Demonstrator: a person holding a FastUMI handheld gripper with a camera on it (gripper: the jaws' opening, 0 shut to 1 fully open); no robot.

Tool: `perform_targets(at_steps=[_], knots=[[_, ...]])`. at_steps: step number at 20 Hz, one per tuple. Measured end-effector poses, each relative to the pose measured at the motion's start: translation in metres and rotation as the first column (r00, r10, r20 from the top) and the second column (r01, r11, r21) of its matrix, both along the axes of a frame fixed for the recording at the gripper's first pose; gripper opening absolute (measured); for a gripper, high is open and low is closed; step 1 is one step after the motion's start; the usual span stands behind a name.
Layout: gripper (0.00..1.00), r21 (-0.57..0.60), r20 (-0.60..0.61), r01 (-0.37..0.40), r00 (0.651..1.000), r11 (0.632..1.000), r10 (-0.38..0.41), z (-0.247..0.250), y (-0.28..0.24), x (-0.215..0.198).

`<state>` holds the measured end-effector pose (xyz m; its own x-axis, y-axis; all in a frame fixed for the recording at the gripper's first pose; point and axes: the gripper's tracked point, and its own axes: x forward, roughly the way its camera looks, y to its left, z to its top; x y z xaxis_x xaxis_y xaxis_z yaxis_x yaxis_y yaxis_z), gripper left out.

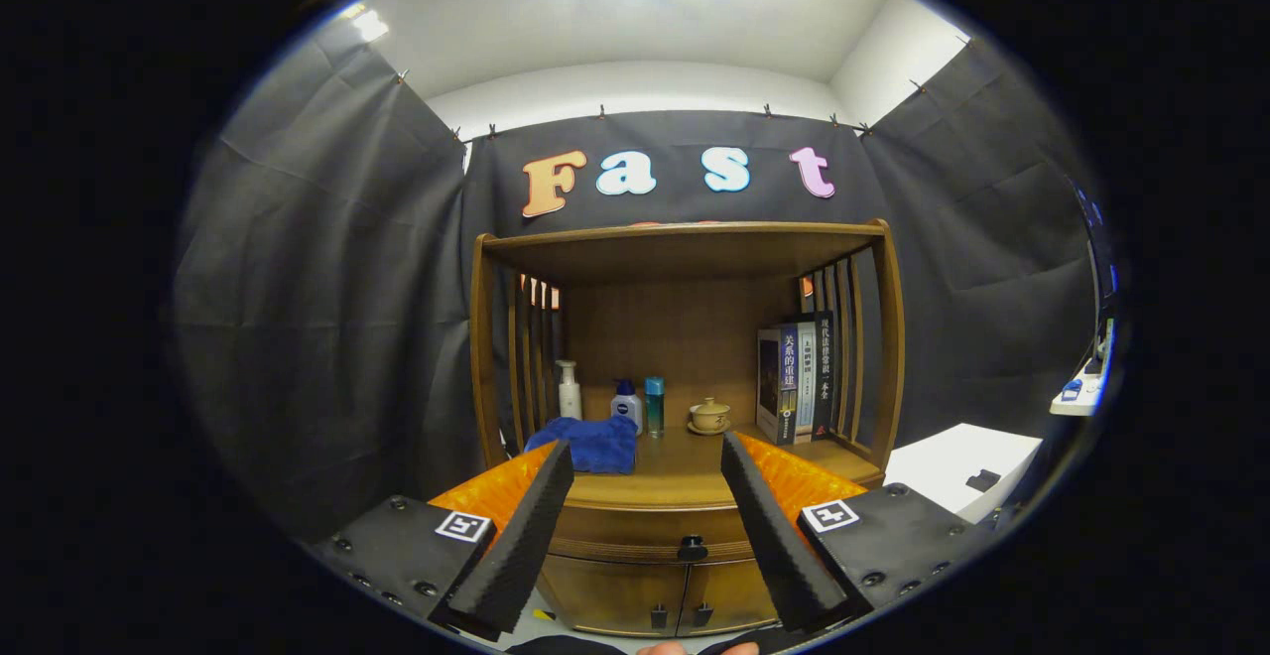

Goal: Pull open the drawer, take out the items inside it, and place them on the countertop above the cabinet.

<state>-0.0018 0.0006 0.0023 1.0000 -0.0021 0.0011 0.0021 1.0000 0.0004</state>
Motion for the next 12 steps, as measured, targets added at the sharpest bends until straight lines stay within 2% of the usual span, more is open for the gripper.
perform_targets(at_steps=[12], knots=[[0.98,0.000,-0.007,-0.003,1.000,1.000,0.003,-0.0021,0.0011,0.0005]])
